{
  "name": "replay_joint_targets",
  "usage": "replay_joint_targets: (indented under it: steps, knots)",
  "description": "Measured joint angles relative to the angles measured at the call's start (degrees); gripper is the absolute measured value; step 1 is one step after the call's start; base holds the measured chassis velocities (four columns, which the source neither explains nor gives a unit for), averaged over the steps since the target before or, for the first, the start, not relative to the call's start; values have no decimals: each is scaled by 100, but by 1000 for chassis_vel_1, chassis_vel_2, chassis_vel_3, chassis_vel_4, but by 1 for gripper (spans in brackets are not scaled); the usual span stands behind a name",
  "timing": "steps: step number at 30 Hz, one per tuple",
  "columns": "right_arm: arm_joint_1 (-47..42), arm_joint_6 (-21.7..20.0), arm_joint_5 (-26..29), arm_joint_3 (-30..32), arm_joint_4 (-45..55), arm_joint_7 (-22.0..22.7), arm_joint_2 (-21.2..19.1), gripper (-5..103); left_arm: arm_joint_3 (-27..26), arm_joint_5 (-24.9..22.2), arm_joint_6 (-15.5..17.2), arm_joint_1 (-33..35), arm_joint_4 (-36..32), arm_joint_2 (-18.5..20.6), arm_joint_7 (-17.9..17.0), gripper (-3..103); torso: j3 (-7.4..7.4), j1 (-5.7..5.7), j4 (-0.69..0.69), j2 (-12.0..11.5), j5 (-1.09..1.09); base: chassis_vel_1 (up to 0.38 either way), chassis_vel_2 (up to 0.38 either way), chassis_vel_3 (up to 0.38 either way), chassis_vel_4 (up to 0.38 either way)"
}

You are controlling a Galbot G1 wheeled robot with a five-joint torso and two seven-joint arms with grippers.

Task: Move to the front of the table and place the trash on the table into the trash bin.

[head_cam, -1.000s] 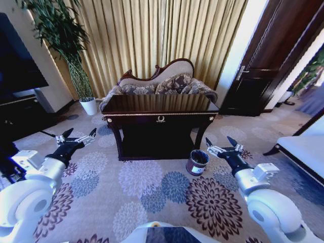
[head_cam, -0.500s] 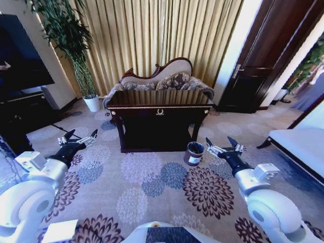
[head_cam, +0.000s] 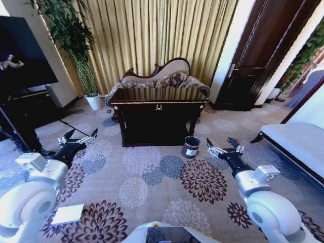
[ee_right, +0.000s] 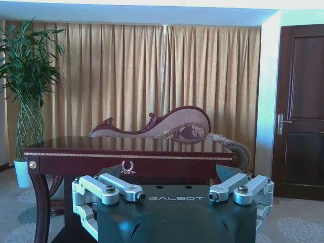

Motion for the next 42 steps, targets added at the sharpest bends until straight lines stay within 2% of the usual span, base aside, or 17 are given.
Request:
replay_joint_targets:
  steps: [18,42]
  knots:
    - [44,45,-56,12,0,2,100,100,105,9,-266,38,0,-95,-28,100,2,3,-1,-3,2,1,0,1,4]
    - [84,-27,-223,36,0,132,110,100,53,84,-247,35,-20,-117,-43,100,2,3,-1,-3,2,0,0,0,0]
